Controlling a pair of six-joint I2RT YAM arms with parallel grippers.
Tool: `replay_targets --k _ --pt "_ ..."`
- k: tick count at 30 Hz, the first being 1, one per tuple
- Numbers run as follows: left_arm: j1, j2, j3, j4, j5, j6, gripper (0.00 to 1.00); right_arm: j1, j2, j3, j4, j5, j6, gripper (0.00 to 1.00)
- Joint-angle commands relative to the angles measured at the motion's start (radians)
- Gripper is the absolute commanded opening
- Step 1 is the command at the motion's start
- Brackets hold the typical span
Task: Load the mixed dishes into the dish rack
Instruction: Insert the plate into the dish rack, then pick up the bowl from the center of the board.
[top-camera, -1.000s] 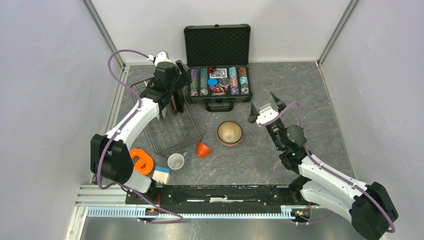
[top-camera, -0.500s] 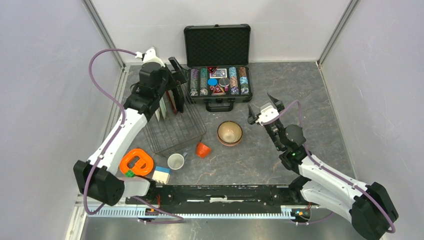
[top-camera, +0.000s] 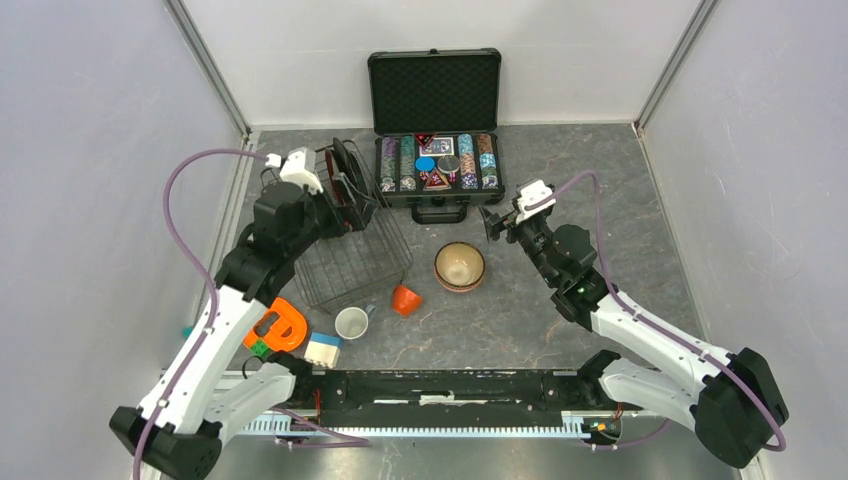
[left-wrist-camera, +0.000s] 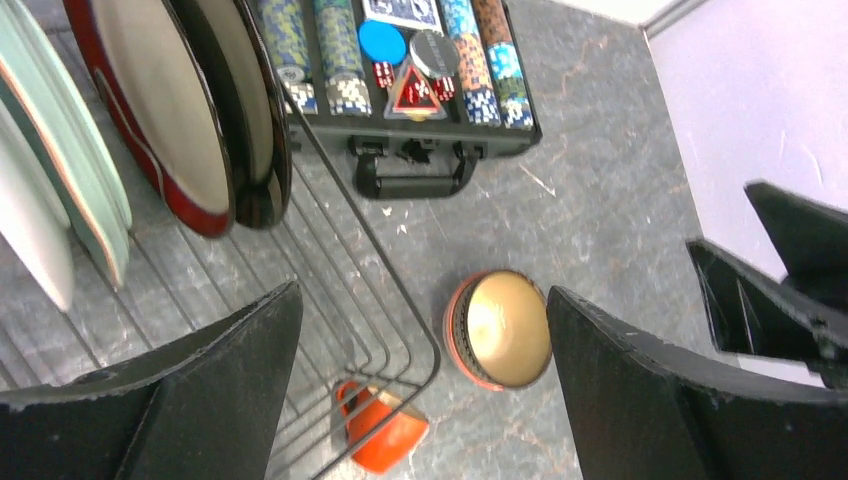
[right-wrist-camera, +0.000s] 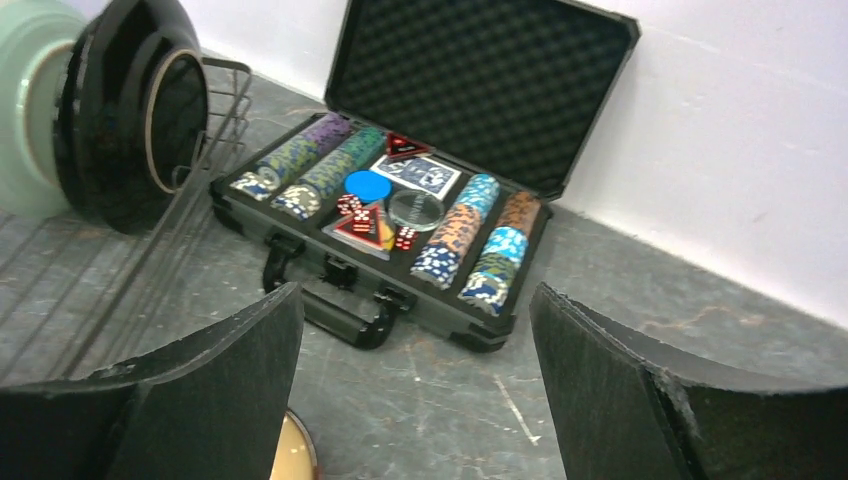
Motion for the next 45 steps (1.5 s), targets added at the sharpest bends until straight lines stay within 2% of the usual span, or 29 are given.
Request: replay_targets --k 1,4,8,10,13,15,17,20,23,29,35,45 --pt "-0.054 -0.096 -0.041 -0.108 0.002 0.024 0.94 -0.004 -0.001 0.019 -0.004 -0.075 0.158 0.88" --pt "-0.115 -0.126 -0.063 -0.167 -0.077 0.006 0.93 -0.004 0.036 0.081 -0.045 -0.071 0.237 0.88" --pt "-0.237 -0.146 -0.104 -0.203 -0.193 -0.017 0.93 -0.004 0.125 0.267 -0.243 0.003 0.307 0.88" --pt "-0.311 -0.153 -0.128 -0.203 -0.232 -0.044 0.93 -0.004 0.134 0.300 -0.302 0.031 0.377 0.88" --pt "-0.394 -0.151 -0.176 -0.167 -0.234 -0.073 0.92 -0.004 0.082 0.217 -0.315 0.002 0.508 0.88" --pt "-0.450 -0.155 -0.217 -0.130 -0.258 -0.092 0.91 -0.004 0.014 0.098 -0.233 -0.037 0.555 0.87" --pt "-0.481 -0.162 -0.241 -0.116 -0.279 -0.110 0.91 -0.007 -0.049 0.020 -0.186 -0.020 0.552 0.87" --pt "-0.501 -0.153 -0.233 -0.119 -0.278 -0.101 0.89 -0.019 -0.105 0.031 -0.274 0.027 0.503 0.87" --pt "-0.511 -0.114 -0.207 -0.102 -0.225 -0.057 0.87 -0.021 -0.127 0.036 -0.324 0.057 0.458 0.88" --pt "-0.549 -0.031 -0.189 -0.114 -0.223 0.003 0.87 -0.027 -0.136 0.009 -0.304 0.125 0.419 0.88" --pt "-0.587 0.039 -0.206 -0.112 -0.202 0.015 0.87 -0.029 -0.135 0.010 -0.300 0.098 0.438 0.89" --pt "-0.683 0.096 -0.254 -0.088 -0.260 0.007 0.88 -0.031 -0.190 -0.033 -0.314 0.108 0.431 0.89"
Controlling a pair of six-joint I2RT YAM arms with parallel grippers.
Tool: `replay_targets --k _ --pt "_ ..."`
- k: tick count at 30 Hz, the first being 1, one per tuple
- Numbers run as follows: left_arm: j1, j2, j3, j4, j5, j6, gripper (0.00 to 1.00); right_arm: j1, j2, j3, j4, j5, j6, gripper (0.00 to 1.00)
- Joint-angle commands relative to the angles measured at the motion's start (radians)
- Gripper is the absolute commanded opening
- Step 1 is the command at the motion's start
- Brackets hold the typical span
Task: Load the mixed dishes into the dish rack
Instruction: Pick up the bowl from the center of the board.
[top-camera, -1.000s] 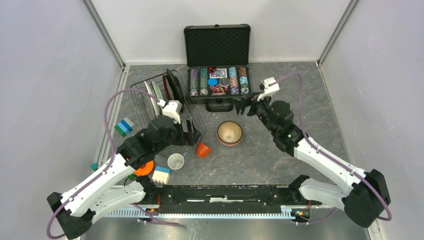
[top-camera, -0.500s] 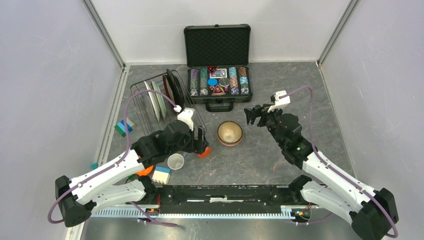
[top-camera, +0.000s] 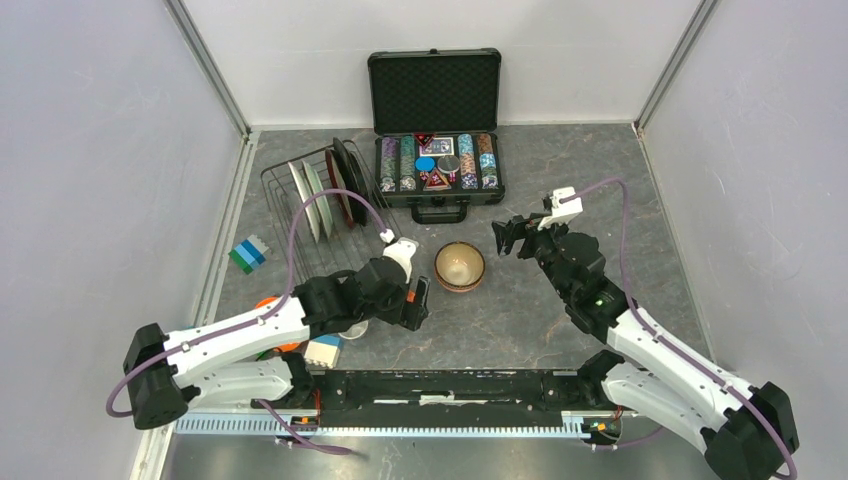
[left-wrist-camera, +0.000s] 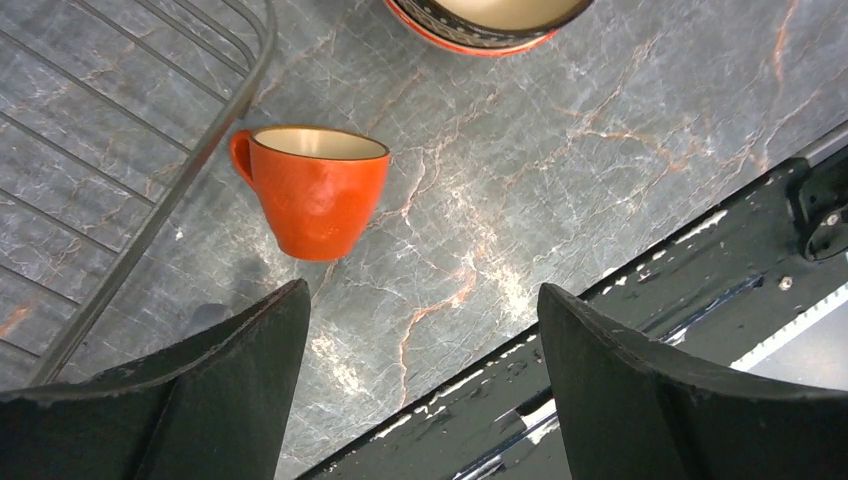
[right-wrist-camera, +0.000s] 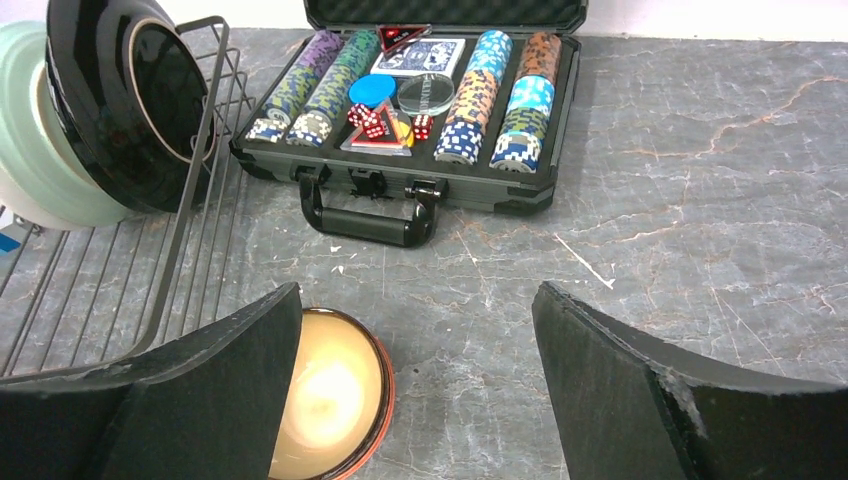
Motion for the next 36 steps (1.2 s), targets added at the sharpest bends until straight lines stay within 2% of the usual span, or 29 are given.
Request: replay_targets --k 1,6,10,18,30,36 --pt "-0.026 0.028 0.018 0.047 -0.043 0.031 0.89 -0.006 -0.039 -0.005 0.020 0.016 -0.004 0.89" --pt "-0.028 0.091 0.067 0.192 -0.037 0.037 0.92 -0.006 -0.037 -0.014 0.015 0.024 0.001 0.89" --pt "-0.028 0.198 0.143 0.246 -0.134 -0.019 0.92 -0.006 -0.040 -0.017 -0.009 0.049 -0.002 0.89" --pt "-0.015 0.432 0.341 0.164 -0.239 -0.066 0.86 -0.008 -0.081 -0.022 -0.033 0.110 -0.034 0.90" --pt "0.038 0.527 0.323 0.202 -0.213 -0.118 0.74 -0.012 -0.070 -0.045 -0.036 0.162 -0.045 0.90" --pt "0.053 0.561 0.321 0.209 -0.206 -0.130 0.70 -0.016 -0.035 -0.042 -0.029 0.130 -0.041 0.90"
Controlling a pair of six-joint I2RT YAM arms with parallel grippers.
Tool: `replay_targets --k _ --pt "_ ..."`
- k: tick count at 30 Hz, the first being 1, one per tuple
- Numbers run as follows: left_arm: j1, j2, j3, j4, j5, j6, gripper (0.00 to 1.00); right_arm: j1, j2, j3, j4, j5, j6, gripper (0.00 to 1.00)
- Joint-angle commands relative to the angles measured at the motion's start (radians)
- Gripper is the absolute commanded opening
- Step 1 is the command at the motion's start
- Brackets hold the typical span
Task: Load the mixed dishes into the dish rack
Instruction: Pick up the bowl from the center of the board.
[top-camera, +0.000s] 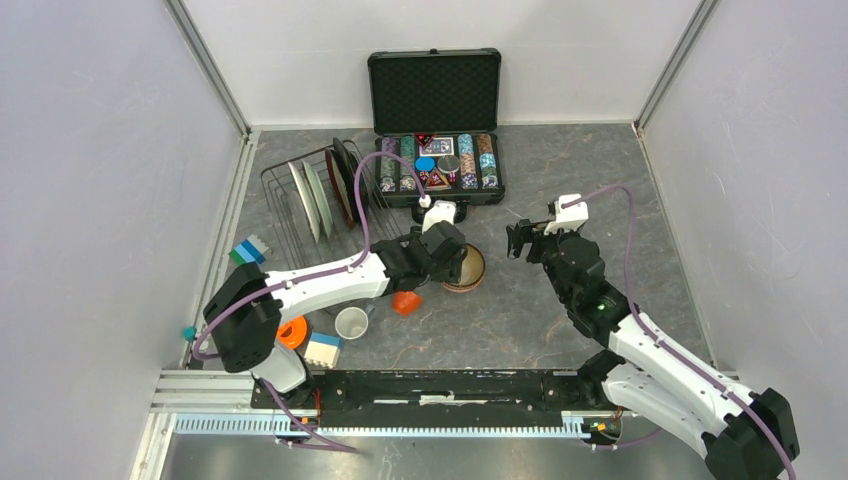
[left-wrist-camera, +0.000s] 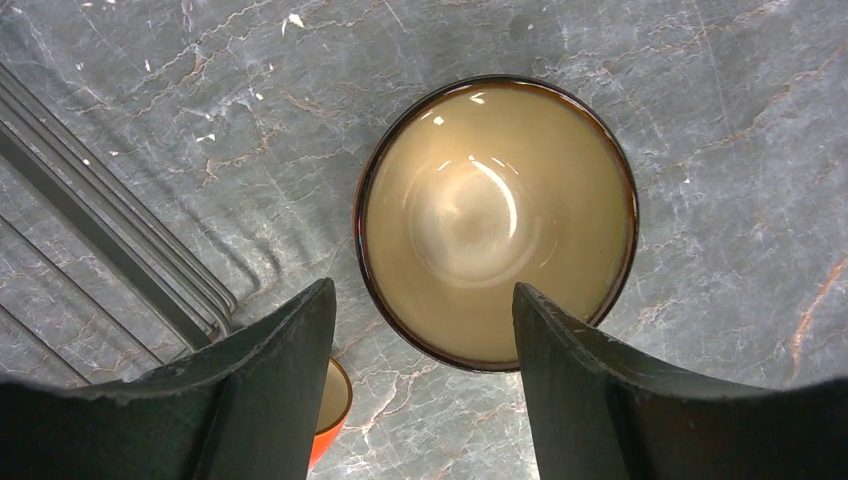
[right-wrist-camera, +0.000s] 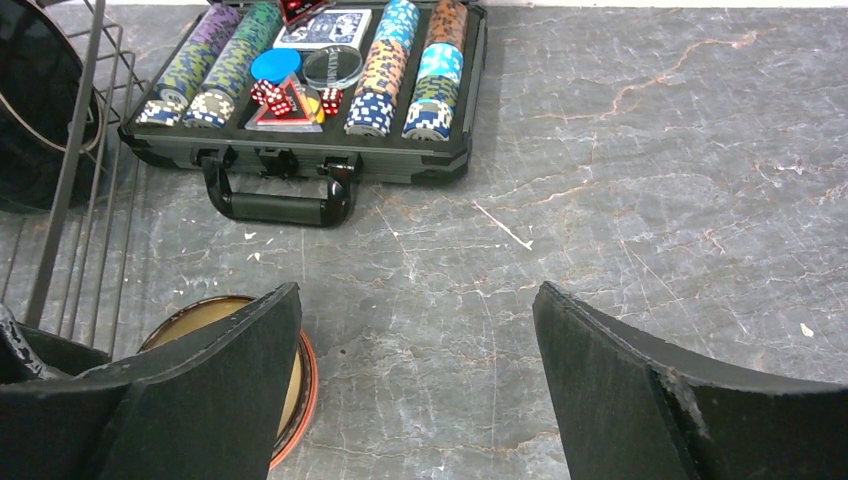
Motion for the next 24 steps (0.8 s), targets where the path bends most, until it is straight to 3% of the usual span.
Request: replay_targets --k 1,14,24 --pt "0.013 0.026 0.006 0.035 -0.018 -0.048 0.69 -0.003 0.020 -0.006 0.036 0.002 -0.002 0.90" --pt "0.026 0.072 0.013 0.042 0.007 -0.057 0.55 -0.012 0.047 0.018 0.031 -0.001 -0.025 0.90" --pt "0.026 0.061 0.000 0.058 0.029 -0.047 0.31 -0.018 0.049 0.013 0.021 0.013 -0.030 0.90"
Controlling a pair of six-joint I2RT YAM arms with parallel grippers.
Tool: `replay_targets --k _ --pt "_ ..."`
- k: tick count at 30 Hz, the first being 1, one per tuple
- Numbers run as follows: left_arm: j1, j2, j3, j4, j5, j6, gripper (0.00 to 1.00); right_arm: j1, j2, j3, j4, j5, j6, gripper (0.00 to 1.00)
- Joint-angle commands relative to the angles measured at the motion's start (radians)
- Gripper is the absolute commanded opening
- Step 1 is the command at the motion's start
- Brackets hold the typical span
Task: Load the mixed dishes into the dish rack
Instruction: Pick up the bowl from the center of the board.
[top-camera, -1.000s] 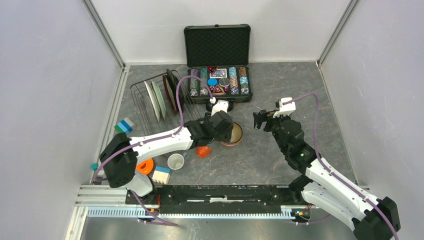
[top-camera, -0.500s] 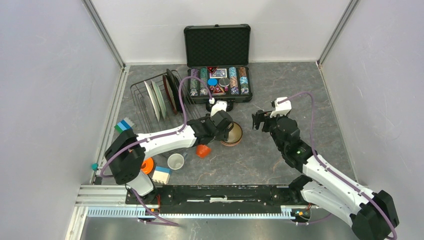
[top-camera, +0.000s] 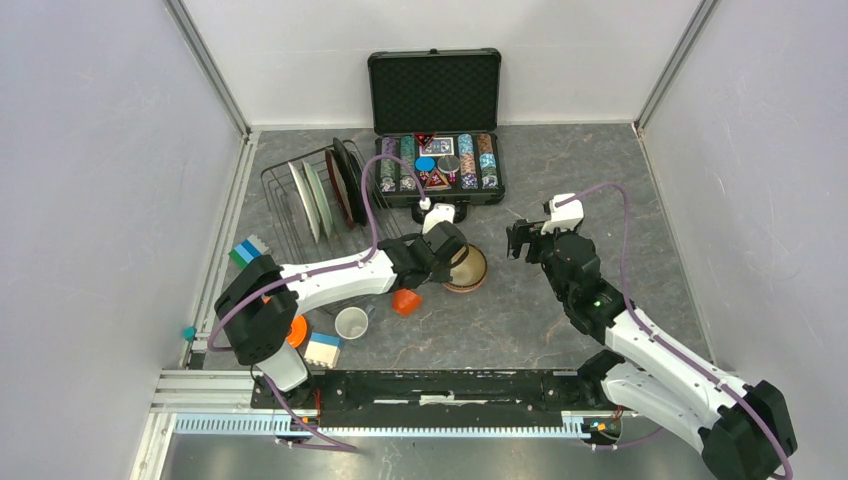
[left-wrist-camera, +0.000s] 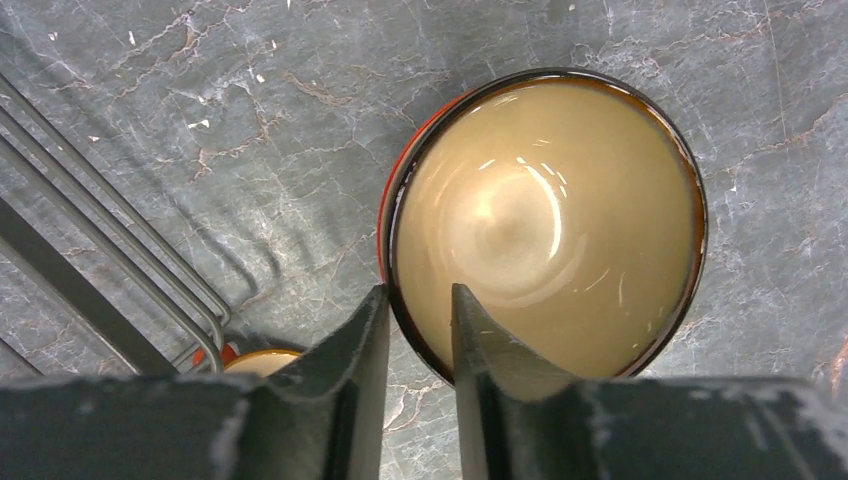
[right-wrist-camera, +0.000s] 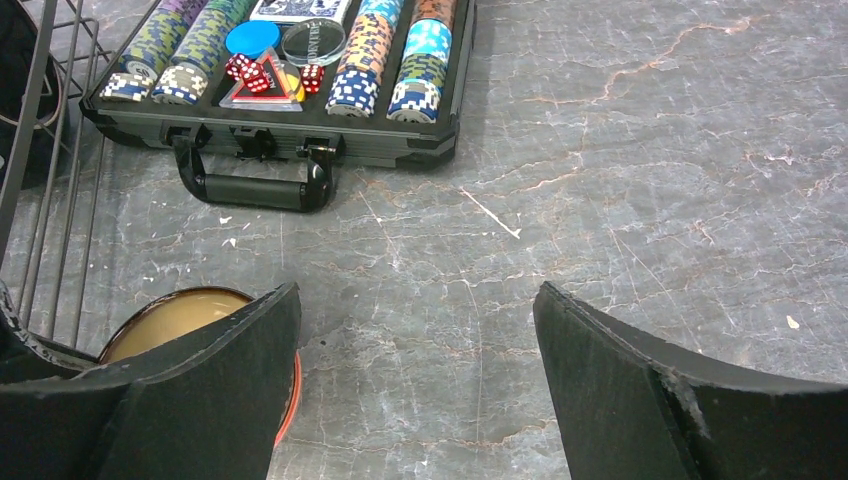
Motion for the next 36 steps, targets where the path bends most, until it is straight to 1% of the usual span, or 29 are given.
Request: replay_targets --k 1,5,8,9,10,13,25,36 --pt "-0.001 -0.010 -0.002 0.048 0.008 -0.024 0.28 -0.006 0.000 0.017 0.016 0.019 -0.006 0.90" --pt "0.000 -0.020 -0.016 0.047 0.004 -0.027 0.27 -0.006 0.004 0.018 0.016 0.017 -0.002 0.90" --pt "0.000 -0.035 -0.030 0.055 0.009 -0.027 0.14 -0.006 0.011 0.018 0.016 0.007 0.003 0.90" --pt "0.000 -0.040 -0.036 0.063 0.021 -0.022 0.07 -0.006 0.011 0.019 0.016 0.004 0.006 0.90" --pt "-0.001 -0.042 -0.040 0.077 0.035 -0.016 0.02 -0.006 0.012 0.019 0.016 0.004 0.008 0.90" --pt "-0.001 -0.045 -0.044 0.097 0.077 -0.003 0.02 -0.006 0.013 0.017 0.016 0.002 0.010 0.90" --pt "-0.002 -0.090 -0.022 0.149 0.142 0.004 0.02 -0.007 0.016 0.008 0.016 -0.006 0.012 0.91" --pt "0.000 -0.135 -0.042 0.178 0.140 -0.002 0.02 -0.009 0.054 0.027 0.007 -0.056 0.017 0.91"
